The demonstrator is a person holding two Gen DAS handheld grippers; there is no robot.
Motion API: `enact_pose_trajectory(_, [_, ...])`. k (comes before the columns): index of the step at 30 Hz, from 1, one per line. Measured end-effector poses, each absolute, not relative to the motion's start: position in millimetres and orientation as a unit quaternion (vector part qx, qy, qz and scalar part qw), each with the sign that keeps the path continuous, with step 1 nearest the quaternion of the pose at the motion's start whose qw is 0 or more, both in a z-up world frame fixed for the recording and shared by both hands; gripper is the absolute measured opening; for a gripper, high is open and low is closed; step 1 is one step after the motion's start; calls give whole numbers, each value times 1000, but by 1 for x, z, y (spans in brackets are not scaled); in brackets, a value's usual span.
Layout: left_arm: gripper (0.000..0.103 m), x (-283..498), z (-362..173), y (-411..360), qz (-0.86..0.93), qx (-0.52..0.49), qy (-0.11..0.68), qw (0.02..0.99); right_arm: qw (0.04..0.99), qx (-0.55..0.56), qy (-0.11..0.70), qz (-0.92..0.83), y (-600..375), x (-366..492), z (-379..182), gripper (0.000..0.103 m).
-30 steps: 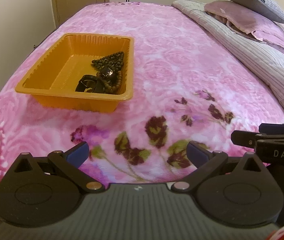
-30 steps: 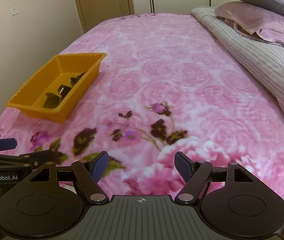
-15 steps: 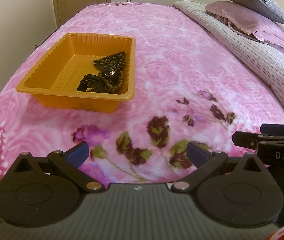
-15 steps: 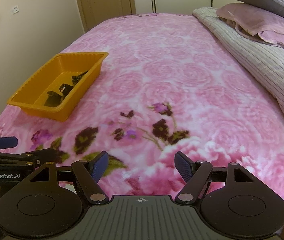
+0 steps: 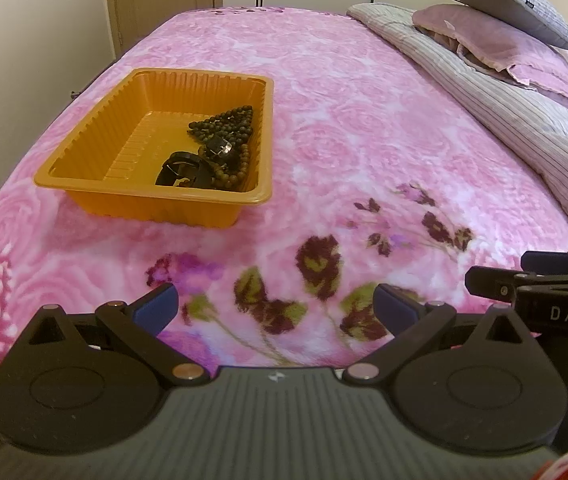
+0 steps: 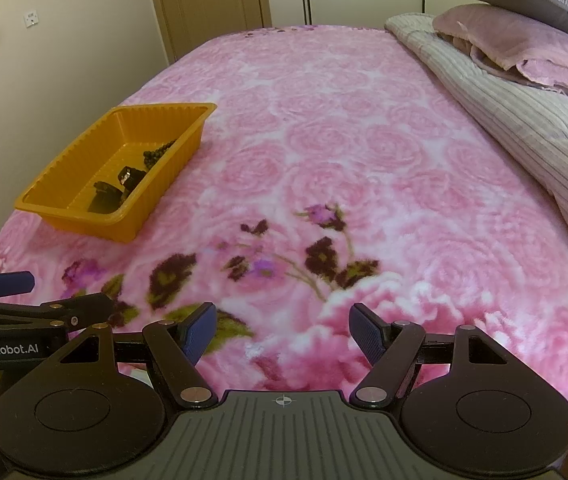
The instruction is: Organize jewelry
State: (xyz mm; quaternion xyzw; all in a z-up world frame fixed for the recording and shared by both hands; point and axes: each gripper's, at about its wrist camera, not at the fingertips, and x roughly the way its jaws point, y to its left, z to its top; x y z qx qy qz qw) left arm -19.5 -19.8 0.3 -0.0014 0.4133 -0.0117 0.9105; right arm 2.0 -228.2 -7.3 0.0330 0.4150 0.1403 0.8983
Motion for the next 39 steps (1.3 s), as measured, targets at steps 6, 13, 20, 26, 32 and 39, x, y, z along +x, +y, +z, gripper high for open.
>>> enact_pose_trajectory(6, [103,-19,0,-20,-12,-1,413,911,898,33,415,140,-228,2,-8,73])
enact_pose_trajectory(13, [103,-18,1,-20,-13,0,412,911,898,33,415,140,-228,2,-8,73])
enact_pose_trajectory(20, [103,-18,1,-20,-13,-1,412,911,898,31,414,142,-229,5,-8,73])
enact_pose_trajectory(26, [103,-17,2,-20,-13,-1,411,912,899,29,413,143,-229,6,-6,73])
enact_pose_trajectory(32, [103,-17,2,-20,-13,-1,411,912,899,28,412,144,-229,6,-6,73])
enact_pose_trajectory(39, [103,-16,4,-19,-13,-1,410,912,899,28,413,143,-229,6,-6,73])
